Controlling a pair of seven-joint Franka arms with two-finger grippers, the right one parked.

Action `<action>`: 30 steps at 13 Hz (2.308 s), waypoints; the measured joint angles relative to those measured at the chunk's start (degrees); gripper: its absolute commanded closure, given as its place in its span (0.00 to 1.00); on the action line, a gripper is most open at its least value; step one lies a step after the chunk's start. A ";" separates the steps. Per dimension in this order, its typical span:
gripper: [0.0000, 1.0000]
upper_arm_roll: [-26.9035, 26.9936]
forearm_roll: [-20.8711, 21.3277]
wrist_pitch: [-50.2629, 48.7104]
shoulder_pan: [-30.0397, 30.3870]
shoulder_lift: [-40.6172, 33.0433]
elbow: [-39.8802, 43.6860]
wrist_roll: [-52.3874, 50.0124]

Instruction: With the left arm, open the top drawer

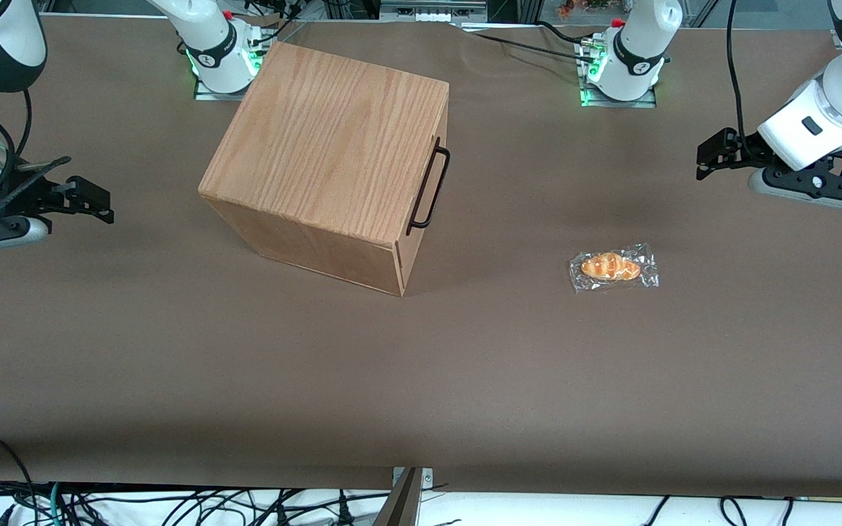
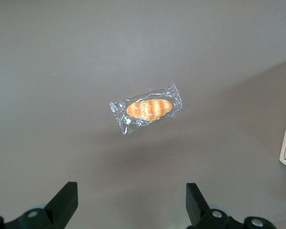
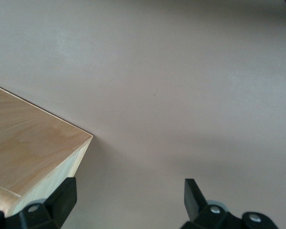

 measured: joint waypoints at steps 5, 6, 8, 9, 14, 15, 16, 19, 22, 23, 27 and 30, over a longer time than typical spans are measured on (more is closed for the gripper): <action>0.00 0.00 0.00 0.00 0.00 0.00 0.02 0.00; 0.00 0.00 0.00 0.00 0.00 0.00 0.02 0.00; 0.00 0.00 0.00 0.00 0.00 0.00 0.03 0.00; 0.00 0.00 0.00 0.00 0.00 0.00 0.03 0.00; 0.00 0.00 0.00 0.00 -0.01 0.01 0.03 0.00; 0.00 0.00 0.00 -0.02 -0.05 0.05 0.03 0.00; 0.00 0.00 0.00 -0.06 -0.13 0.18 0.03 0.00; 0.00 0.00 0.00 -0.07 -0.22 0.65 0.03 0.00; 0.00 0.00 0.00 -0.08 -0.32 0.78 0.03 0.00; 0.00 -0.07 0.00 -0.08 -0.39 0.92 0.03 0.00; 0.00 -2.99 -0.89 -0.25 -0.83 1.46 0.04 0.02; 0.00 -8.56 -5.62 -0.31 -1.29 2.53 0.69 -0.24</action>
